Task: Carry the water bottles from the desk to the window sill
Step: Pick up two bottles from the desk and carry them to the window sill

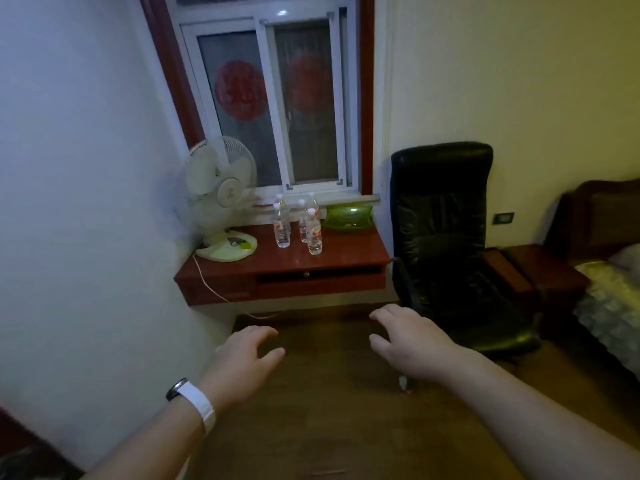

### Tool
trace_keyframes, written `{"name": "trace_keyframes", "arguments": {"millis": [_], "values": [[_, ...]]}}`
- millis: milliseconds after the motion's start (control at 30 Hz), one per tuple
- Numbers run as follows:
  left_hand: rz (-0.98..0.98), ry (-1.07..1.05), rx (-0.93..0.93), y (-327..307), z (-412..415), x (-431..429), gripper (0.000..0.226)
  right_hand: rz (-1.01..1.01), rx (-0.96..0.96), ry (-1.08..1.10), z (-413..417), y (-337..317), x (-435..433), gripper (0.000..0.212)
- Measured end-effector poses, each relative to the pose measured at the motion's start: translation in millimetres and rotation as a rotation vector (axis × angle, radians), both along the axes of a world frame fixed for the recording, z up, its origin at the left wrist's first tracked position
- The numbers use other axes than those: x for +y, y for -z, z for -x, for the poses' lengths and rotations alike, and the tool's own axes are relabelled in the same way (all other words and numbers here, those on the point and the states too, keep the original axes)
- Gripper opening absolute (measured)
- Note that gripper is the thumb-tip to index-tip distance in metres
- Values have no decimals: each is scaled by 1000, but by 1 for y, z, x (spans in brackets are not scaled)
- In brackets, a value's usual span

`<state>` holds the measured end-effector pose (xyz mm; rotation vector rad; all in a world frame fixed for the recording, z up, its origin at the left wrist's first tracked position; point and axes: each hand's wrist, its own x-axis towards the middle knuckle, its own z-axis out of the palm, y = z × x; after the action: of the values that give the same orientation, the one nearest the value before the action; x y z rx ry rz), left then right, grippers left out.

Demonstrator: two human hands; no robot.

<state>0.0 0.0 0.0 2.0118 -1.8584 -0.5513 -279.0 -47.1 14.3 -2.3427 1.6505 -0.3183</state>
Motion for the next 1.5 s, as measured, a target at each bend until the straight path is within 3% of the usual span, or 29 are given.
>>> {"name": "trace_keyframes", "arguments": {"millis": [133, 367, 700, 1033, 1500], "values": [[-39, 45, -11, 21, -21, -42, 49, -42, 26, 35, -21, 17, -32, 51], [-72, 63, 145, 54, -80, -139, 48, -83, 103, 93, -87, 33, -119, 51], [-38, 75, 109, 40, -154, -242, 46, -87, 103, 70, -152, 7, -211, 52], [-97, 41, 120, 67, -158, -325, 47, -181, 80, 60, -159, 40, -304, 51], [-202, -115, 79, 90, -123, -513, 40, -342, 34, -95, -126, 91, -521, 54]]}}
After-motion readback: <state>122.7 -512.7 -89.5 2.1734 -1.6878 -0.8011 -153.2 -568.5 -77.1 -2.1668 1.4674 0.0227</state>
